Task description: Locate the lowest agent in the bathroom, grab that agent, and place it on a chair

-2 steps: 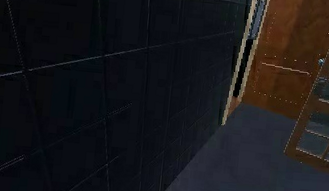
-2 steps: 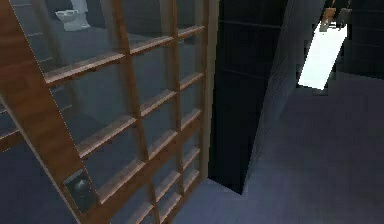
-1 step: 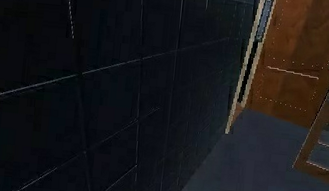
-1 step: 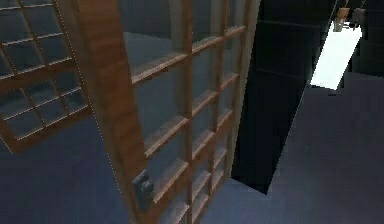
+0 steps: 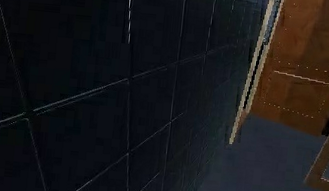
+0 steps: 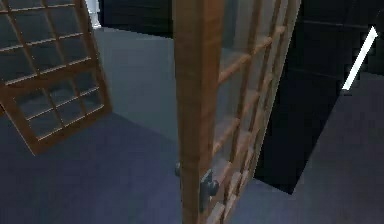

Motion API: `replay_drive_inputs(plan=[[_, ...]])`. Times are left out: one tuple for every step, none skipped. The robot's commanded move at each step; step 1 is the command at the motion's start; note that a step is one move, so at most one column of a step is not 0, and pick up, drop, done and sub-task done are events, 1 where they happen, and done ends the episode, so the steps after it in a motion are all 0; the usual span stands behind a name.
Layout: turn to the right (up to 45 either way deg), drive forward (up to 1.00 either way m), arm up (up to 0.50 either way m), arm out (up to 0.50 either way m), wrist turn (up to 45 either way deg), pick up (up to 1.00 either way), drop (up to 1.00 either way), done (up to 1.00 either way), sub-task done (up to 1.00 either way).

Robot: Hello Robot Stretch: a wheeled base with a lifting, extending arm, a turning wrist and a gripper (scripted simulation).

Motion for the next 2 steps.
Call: replay_drive_inputs(plan=[[45.0, 0.00, 0.00, 0.00, 0.0, 0.00, 0.00, 0.00, 0.00], [0.0, 0.60, 0.00, 0.00, 0.0, 0.00, 0.00, 0.00, 0.00]])
